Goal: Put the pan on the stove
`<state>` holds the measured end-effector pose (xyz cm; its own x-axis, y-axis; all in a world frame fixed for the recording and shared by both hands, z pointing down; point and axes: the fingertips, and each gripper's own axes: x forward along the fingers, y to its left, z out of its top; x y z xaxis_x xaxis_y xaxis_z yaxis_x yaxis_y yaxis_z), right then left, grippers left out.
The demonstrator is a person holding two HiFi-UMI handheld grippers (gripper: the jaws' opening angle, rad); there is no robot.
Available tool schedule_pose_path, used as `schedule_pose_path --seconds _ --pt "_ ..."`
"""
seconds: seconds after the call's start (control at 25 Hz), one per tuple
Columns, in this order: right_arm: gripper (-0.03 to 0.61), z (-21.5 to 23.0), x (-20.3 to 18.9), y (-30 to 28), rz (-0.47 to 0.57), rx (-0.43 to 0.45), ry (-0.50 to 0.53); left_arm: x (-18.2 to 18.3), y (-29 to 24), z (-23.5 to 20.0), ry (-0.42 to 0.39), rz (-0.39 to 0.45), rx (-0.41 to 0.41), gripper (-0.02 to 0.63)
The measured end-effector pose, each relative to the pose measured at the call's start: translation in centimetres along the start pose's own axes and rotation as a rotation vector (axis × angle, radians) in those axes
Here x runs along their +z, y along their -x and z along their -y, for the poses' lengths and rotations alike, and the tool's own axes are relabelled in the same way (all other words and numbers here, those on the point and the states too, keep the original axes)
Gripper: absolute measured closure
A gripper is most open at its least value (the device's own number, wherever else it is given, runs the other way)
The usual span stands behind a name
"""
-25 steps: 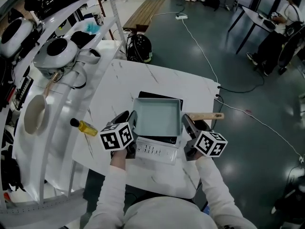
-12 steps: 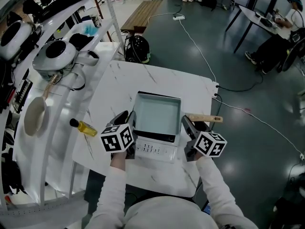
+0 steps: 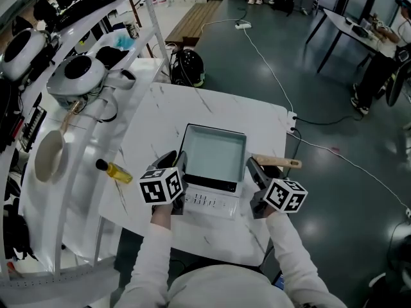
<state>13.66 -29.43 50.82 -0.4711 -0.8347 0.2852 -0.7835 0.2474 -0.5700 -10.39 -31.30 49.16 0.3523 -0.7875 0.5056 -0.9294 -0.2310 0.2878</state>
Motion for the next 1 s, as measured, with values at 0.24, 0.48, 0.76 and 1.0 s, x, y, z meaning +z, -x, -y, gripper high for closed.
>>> schedule_pose_path --seconds 0.24,0.48,0.76,1.0 --pt "0.331 -1.1 0.2 -0.9 -0.021 0.035 0.043 -0.7 -0.3 -1.0 -0.009 -0.028 0.044 0.499" --pt "0.331 -2.4 -0.3 -1.9 -0.051 0.071 0.065 -0.6 0.1 -2.5 0.005 -0.024 0.079 0.508" --pt "0.326 -2.7 -0.7 -2.4 -0.056 0.116 0.027 -0.9 0.2 -2.9 0.003 -0.02 0.092 0.508" --pt "0.317 -1.7 -1.7 -0.6 -0.076 0.097 -0.002 -0.2 1.3 -2.8 0.019 0.032 0.09 0.508"
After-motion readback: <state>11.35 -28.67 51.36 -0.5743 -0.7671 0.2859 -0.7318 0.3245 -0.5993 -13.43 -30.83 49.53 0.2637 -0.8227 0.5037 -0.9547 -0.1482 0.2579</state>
